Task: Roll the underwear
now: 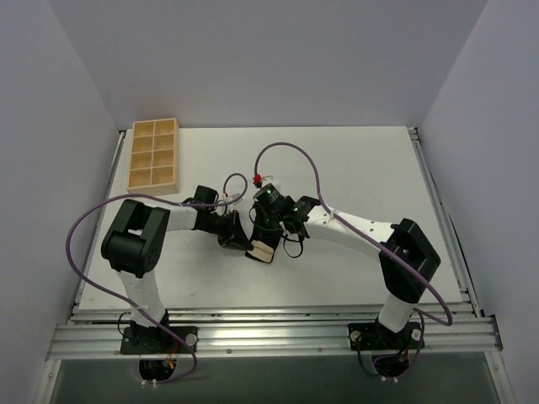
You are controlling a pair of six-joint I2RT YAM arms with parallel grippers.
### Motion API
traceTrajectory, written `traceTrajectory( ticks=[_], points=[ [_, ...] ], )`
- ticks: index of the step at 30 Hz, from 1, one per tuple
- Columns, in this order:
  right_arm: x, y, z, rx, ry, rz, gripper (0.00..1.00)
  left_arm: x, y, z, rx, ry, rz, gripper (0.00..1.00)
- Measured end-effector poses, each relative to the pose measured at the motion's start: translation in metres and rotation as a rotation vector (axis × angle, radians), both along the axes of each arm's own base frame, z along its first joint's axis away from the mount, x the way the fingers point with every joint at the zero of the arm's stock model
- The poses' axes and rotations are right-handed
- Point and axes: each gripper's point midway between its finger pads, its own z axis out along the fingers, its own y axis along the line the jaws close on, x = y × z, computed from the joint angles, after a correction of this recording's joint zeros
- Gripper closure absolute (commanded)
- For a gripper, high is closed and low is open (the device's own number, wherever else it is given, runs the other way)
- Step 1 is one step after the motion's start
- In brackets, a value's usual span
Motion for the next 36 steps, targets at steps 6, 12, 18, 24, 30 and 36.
traceTrajectory(
  ticks=[6, 12, 18, 24, 30, 36],
  points=[
    [-0.017, 0.002, -0.002, 0.015, -0.002, 0.030, 0.87, 0.000, 0.000, 0.000, 0.000, 0.004, 0.003, 0.98],
    [-0.027, 0.002, -0.019, -0.002, 0.037, 0.052, 0.87, 0.000, 0.000, 0.000, 0.001, 0.004, 0.003, 0.98],
    [-0.032, 0.008, -0.032, 0.007, 0.070, 0.074, 0.84, 0.000, 0.000, 0.000, 0.001, 0.005, 0.004, 0.98],
    [-0.036, 0.008, -0.044, -0.001, 0.092, 0.082, 0.85, 0.000, 0.000, 0.000, 0.001, 0.005, 0.004, 0.98],
    [-0.035, 0.008, -0.061, -0.022, 0.111, 0.081, 0.85, 0.000, 0.001, -0.001, 0.002, 0.010, 0.008, 0.91],
    [-0.031, 0.015, -0.061, -0.012, 0.109, 0.086, 0.85, 0.002, 0.007, 0.000, 0.012, 0.028, 0.021, 0.76]
  ],
)
